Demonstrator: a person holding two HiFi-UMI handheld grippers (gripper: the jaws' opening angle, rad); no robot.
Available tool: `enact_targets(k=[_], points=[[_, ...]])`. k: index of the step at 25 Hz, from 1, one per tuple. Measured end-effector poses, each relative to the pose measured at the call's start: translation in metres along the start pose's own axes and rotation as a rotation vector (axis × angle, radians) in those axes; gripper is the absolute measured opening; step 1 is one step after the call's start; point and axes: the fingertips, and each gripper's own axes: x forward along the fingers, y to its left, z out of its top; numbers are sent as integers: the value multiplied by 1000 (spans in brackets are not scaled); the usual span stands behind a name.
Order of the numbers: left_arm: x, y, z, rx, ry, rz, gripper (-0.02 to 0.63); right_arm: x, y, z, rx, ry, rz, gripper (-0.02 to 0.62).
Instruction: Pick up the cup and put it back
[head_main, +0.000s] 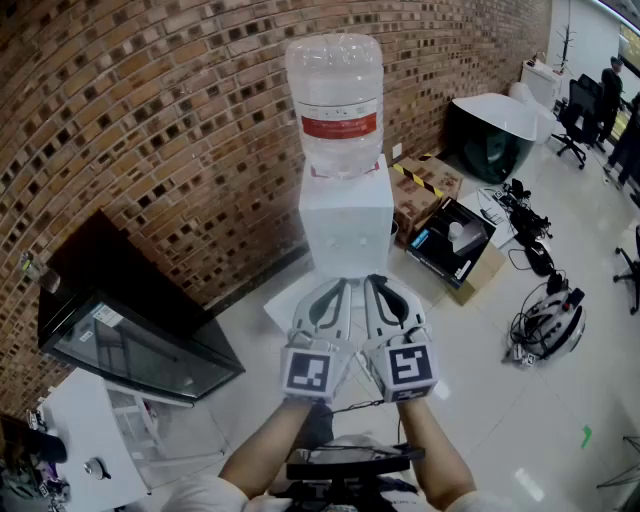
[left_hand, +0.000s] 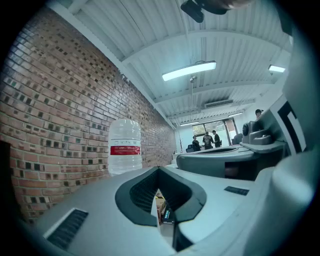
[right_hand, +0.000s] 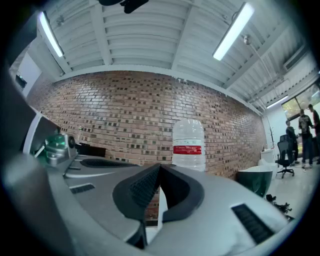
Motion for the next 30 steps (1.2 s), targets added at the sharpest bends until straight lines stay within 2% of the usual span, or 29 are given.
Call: enact_targets(k=[4, 9, 17, 22, 23, 30], points=[[19, 29, -15, -16, 4, -3, -8, 36, 2, -12, -33, 33, 5, 6], [51, 79, -27, -42, 1, -9, -8, 95, 6, -16, -19, 39, -6, 6], [94, 137, -45, -65, 6, -84, -8, 169, 4, -21, -13, 51, -80, 6], [106, 156, -54, -69, 13, -112, -8, 192, 3, -30, -59, 80, -96, 6], [108, 157, -57, -66, 17, -115, -8, 195, 2, -33, -60, 87, -97, 25], [117, 155, -66, -57, 16, -111, -7, 202, -9, -38, -20, 71, -104, 28]])
